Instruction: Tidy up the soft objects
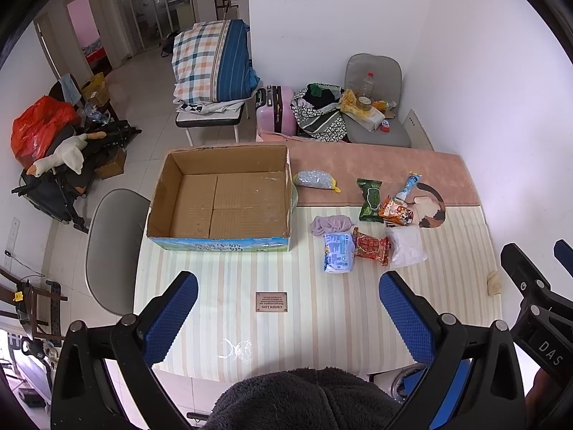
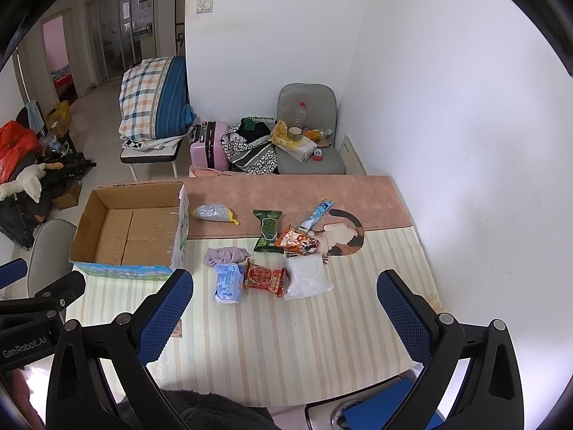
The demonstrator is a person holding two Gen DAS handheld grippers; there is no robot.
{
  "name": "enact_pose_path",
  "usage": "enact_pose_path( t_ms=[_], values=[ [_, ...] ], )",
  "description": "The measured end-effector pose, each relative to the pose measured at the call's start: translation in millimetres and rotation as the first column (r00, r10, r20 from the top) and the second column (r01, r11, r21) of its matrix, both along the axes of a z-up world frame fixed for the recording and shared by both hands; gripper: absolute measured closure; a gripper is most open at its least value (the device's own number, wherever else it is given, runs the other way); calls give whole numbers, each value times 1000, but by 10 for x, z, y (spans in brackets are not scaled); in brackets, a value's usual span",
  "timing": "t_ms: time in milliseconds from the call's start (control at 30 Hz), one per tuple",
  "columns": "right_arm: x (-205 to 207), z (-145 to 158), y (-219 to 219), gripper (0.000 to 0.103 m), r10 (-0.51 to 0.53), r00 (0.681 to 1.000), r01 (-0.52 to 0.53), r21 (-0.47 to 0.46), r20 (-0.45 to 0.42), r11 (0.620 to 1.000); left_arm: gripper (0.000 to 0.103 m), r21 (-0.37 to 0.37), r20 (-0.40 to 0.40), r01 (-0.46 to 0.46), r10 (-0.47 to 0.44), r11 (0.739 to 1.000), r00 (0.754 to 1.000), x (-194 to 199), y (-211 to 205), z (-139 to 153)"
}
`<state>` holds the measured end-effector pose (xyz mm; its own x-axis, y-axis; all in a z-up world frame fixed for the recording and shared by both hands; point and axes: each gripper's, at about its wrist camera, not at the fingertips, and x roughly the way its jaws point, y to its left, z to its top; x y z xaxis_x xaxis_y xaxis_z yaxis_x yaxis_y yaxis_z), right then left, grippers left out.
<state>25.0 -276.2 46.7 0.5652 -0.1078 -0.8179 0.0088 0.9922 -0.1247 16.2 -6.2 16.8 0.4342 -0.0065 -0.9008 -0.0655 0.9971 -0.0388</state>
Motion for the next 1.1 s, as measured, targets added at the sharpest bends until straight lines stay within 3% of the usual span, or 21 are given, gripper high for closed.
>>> enact_pose_path(
  t_ms=[1100],
  values=[
    [-20,39,32,0,7,1000,-7,-7,23,1000,0,-1,12,2,-2,1000,1000,42,74,54]
  ],
)
